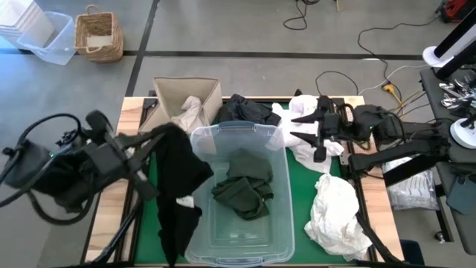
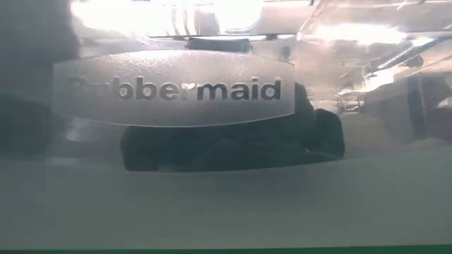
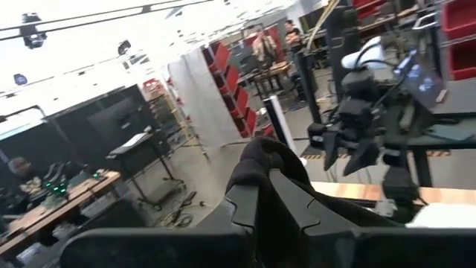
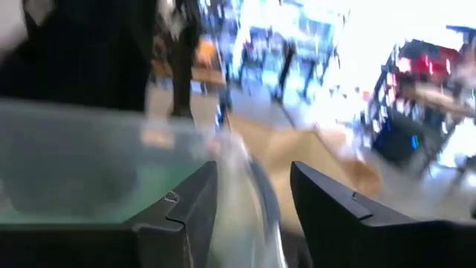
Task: Sort clothes
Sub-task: Put the black shirt into the transparent bin
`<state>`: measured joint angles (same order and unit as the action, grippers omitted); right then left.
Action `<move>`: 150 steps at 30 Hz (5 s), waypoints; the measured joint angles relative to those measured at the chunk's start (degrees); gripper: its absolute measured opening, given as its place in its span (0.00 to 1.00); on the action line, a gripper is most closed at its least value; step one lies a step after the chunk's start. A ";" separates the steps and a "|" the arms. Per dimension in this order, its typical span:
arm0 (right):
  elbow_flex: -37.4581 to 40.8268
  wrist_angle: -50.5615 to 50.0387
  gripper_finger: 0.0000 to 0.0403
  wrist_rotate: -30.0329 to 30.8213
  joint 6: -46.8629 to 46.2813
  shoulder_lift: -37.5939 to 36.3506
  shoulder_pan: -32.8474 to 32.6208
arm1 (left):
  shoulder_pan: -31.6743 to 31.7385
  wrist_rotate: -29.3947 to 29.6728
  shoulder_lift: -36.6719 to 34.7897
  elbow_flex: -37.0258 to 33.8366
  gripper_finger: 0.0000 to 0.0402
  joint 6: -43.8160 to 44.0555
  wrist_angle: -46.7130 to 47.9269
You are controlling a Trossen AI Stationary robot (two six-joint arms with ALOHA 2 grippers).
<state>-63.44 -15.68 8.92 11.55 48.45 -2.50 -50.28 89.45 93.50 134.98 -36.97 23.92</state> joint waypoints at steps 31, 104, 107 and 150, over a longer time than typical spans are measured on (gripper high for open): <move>-17.31 27.11 0.80 -17.04 2.59 34.52 -2.19 | 9.28 -15.12 0.19 -4.23 0.00 5.17 1.18; -31.67 19.00 0.03 -24.16 1.60 44.71 -4.76 | 15.93 -37.24 0.15 -7.32 0.71 50.50 46.54; -31.64 17.07 0.03 -23.91 2.53 43.19 -4.76 | 15.93 -38.97 0.15 -7.32 0.71 51.29 49.03; -32.06 20.09 0.03 -16.26 5.10 34.15 -4.39 | 16.63 -35.27 0.17 -18.83 0.14 42.82 51.30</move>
<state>-95.50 4.41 -7.34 16.65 82.61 -6.89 -33.65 54.18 93.67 116.15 5.85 75.22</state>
